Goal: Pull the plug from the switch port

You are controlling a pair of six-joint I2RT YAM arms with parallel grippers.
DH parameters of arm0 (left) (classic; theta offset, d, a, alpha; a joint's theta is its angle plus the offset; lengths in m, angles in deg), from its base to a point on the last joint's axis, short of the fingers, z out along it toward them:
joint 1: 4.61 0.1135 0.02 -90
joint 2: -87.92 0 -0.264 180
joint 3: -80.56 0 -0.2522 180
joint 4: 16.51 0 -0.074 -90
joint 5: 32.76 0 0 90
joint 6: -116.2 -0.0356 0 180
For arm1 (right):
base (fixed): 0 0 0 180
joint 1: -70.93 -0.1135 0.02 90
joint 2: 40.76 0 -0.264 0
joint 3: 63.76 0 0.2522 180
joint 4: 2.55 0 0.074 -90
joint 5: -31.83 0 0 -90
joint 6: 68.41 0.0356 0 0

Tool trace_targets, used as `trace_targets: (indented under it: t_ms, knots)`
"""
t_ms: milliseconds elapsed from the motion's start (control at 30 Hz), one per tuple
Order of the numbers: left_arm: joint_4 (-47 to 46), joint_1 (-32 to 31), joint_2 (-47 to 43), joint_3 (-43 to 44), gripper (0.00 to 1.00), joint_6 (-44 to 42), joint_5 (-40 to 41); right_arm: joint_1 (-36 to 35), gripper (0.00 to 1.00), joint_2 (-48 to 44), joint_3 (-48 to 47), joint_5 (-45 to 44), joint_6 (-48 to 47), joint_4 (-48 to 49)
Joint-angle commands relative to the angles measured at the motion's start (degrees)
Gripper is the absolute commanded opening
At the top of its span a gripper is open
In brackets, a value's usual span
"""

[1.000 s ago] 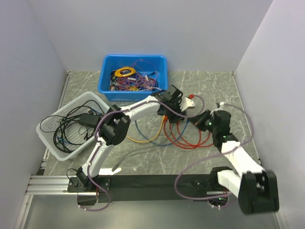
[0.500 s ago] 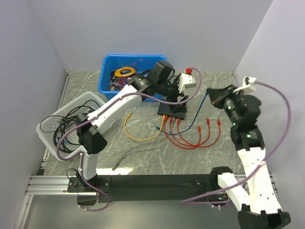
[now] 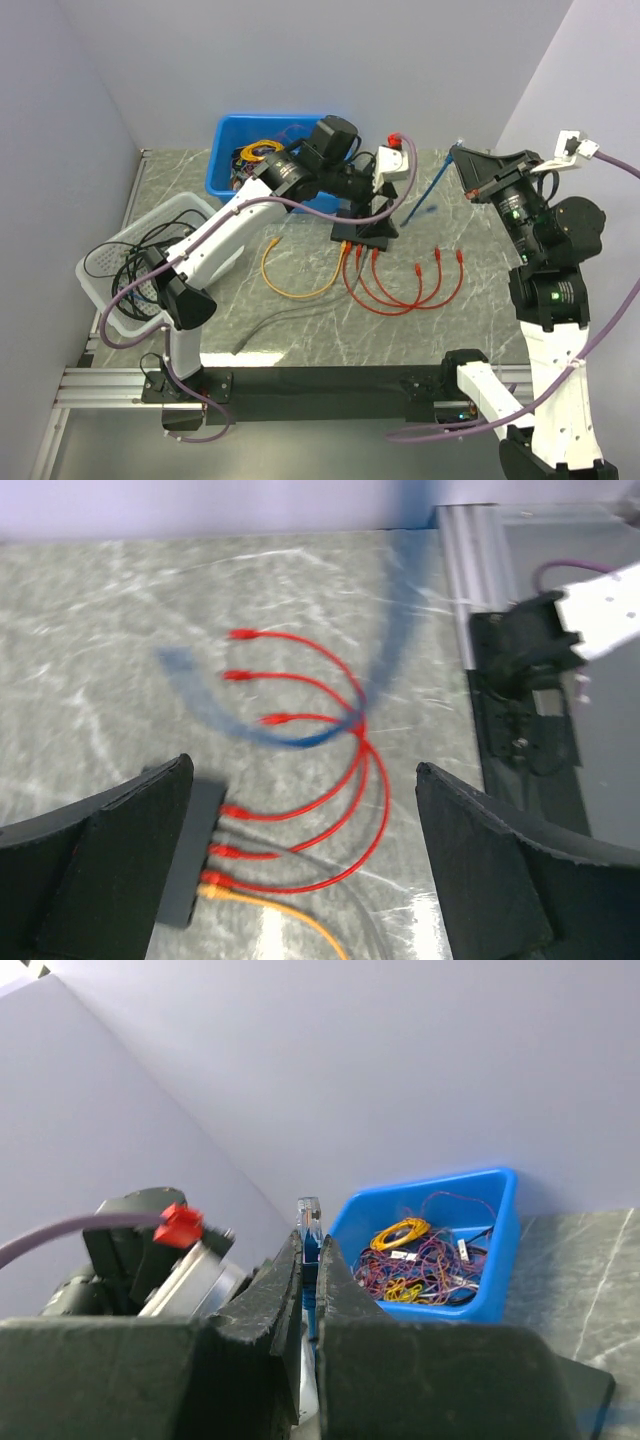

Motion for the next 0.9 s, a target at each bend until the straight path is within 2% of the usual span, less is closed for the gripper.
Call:
trace_targets:
  t_ms: [0,100,200,333,400,433,467,500,733,767,800,833,867]
  knots:
    - [2.4,-2.0,1.1,3.4,0.99,-4.0,-6.6,-0.3,0.00,1.6,-2.3,0.6,1.4,2.7]
    - [2.2,-2.9,1.0,3.4,0.99,-4.8,-8.0,-0.4,0.00,1.8,-1.9,0.1,1.8,3.6]
    - [-3.0,-4.2,1.9,3.2,0.99,-0.8,-0.1,-0.6,0.00,2.1,-0.6,0.9,3.5,5.5]
    - [-6.6,-4.2,3.9,3.5,0.99,2.4,5.1,-1.0,0.00,2.2,0.7,1.8,4.8,7.4]
    - [-6.5,-4.2,4.1,3.6,0.72,2.1,5.9,-1.0,0.00,2.0,1.2,2.0,4.9,7.6]
    - [-5.8,-4.3,4.0,3.5,0.38,2.0,5.8,-1.0,0.00,2.0,1.2,2.1,4.9,7.4]
    - [-5.4,-4.2,3.8,3.3,0.13,1.4,5.8,-0.9,0.00,2.0,1.4,2.1,4.6,7.2]
    - [-5.3,-4.3,3.5,3.0,0.00,2.0,6.4,-1.0,0.00,2.0,1.6,2.1,4.3,7.0]
    - [-5.7,-2.1,-2.8,0.3,0.00,3.0,23.0,-0.6,0.00,2.0,6.6,1.4,3.2,8.4]
    - [-5.8,-1.3,-3.3,0.6,0.00,2.6,25.0,-0.6,0.04,2.2,8.2,1.7,3.5,8.8]
    - [-5.8,-0.3,-3.8,0.9,0.00,2.4,26.0,-0.6,0.29,2.3,8.8,1.9,3.6,9.5]
    - [-5.7,2.0,-5.0,1.5,0.00,2.1,26.7,-0.6,0.43,2.4,9.4,2.5,3.6,9.6]
    - [-5.7,3.3,-5.7,1.6,0.00,1.6,27.3,-0.6,0.53,2.7,9.9,2.7,3.2,9.1]
